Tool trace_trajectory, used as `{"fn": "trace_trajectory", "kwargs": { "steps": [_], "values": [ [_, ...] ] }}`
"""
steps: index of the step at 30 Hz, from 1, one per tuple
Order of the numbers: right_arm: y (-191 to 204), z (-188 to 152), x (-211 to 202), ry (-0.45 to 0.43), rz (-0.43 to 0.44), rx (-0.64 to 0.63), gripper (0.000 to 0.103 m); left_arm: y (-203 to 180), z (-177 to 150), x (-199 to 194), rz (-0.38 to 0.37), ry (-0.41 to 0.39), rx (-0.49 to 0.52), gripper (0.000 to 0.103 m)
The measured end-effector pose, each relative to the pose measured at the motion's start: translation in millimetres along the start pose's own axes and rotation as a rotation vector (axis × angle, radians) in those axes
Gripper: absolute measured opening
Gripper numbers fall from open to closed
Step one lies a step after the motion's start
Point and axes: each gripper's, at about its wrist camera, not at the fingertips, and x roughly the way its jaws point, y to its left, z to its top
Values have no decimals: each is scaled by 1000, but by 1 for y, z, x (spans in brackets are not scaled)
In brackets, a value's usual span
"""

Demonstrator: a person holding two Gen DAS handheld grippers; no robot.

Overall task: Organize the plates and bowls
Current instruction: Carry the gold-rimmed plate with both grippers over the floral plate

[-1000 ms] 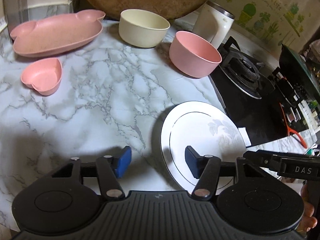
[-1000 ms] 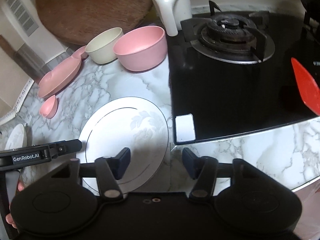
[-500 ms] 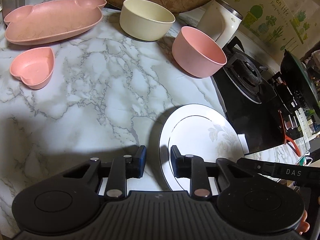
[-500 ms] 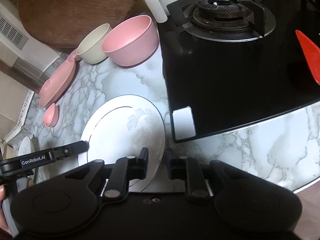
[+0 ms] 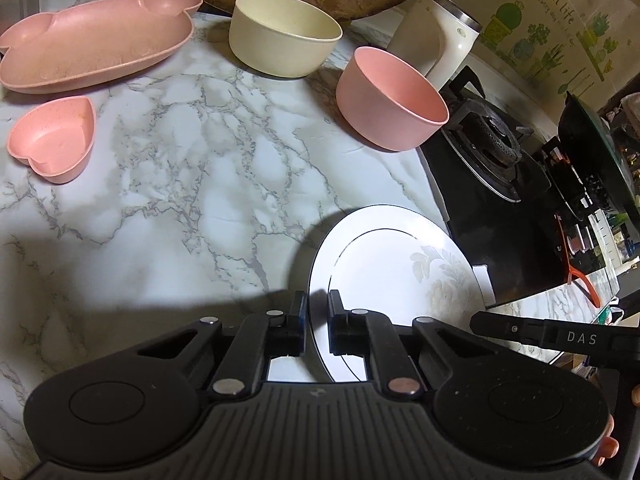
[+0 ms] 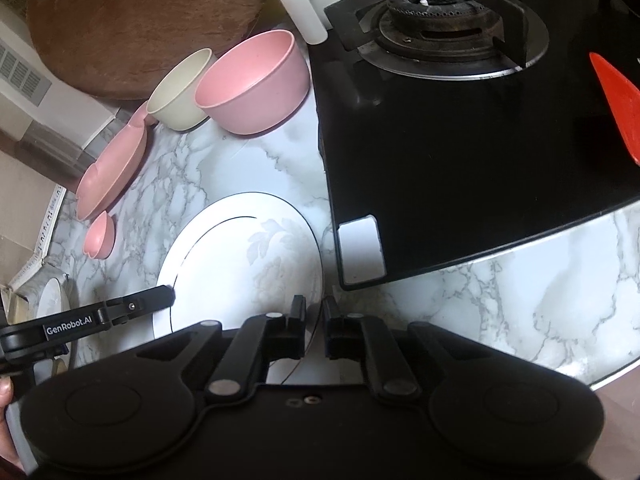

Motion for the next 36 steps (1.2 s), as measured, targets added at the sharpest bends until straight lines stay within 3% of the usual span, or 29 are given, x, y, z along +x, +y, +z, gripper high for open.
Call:
{"fn": "trace_trajectory", "kwargs": {
  "steps": [16, 36],
  "values": [
    [44, 7, 8, 13, 46, -124, 9, 31, -9, -32, 27, -68, -79, 9],
    [153, 18, 34, 62, 144, -339, 9, 95, -27, -107, 158, -228, -237, 9]
  ]
}}
